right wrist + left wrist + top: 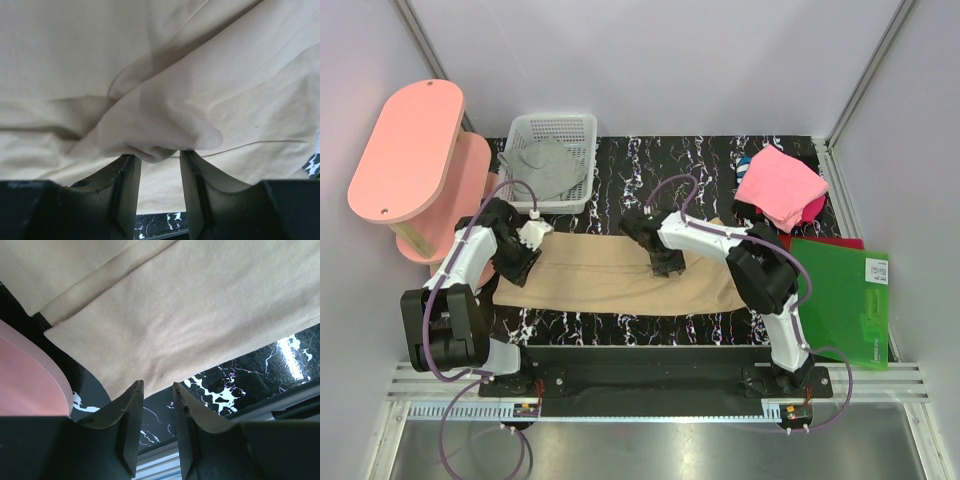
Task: Fold and stack the t-shirts
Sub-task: Fold the other side of the tshirt into a rectangle
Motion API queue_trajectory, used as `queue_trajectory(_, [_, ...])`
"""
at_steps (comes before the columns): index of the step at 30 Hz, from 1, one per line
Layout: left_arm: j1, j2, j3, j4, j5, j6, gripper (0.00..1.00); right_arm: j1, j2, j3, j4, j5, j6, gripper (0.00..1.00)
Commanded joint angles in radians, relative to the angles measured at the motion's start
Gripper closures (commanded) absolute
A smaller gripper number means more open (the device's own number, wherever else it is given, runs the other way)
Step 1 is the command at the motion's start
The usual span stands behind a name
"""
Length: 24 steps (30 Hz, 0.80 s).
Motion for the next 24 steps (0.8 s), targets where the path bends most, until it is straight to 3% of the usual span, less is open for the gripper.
queue_trajectory(1, [-0.003, -0.016, -0.011, 0.012, 0.019, 0.009, 0.66, -0.050, 0.000, 0.082, 0.018, 0.059, -0.047, 0.56])
queue_trajectory(11, [-0.003, -0.011, -0.013, 0.015, 0.016, 0.008, 0.65, -0.093, 0.062, 0.220, 0.030, 0.029, -0.106, 0.57])
queue_trajectory(24, [-0.003, -0.019, -0.024, 0.012, 0.003, 0.014, 0.65, -0.160, 0.257, 0.573, 0.007, -0.004, -0.227, 0.57])
